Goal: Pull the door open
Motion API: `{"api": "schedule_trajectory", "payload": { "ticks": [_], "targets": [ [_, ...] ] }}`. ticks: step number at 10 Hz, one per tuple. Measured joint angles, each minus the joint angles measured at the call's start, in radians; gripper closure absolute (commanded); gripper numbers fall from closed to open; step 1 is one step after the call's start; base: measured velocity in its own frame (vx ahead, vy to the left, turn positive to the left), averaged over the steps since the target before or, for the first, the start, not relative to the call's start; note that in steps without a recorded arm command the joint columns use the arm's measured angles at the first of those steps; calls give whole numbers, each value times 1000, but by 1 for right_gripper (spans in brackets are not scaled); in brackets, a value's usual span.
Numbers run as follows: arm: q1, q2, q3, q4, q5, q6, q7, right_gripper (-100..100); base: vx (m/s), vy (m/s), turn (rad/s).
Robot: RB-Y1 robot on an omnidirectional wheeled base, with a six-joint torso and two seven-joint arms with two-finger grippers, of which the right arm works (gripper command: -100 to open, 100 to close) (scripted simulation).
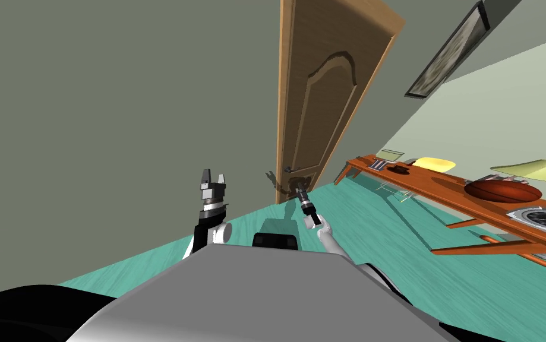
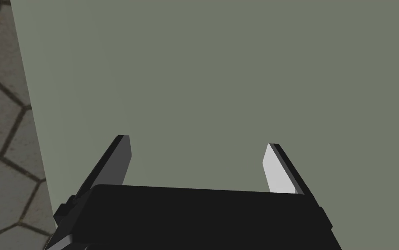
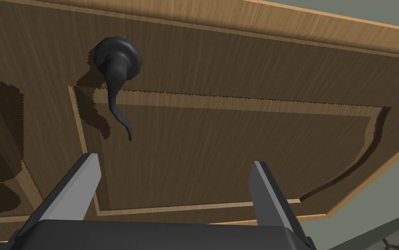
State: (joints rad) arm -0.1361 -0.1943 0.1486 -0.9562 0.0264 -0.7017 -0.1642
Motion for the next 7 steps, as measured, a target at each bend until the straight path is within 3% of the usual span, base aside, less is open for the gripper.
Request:
{"api": "schedule_trajectory", "payload": {
  "ticks": [7],
  "targets": [
    [-81, -13, 18, 161, 5, -27, -22, -100, 72, -65, 68]
  ]
}}
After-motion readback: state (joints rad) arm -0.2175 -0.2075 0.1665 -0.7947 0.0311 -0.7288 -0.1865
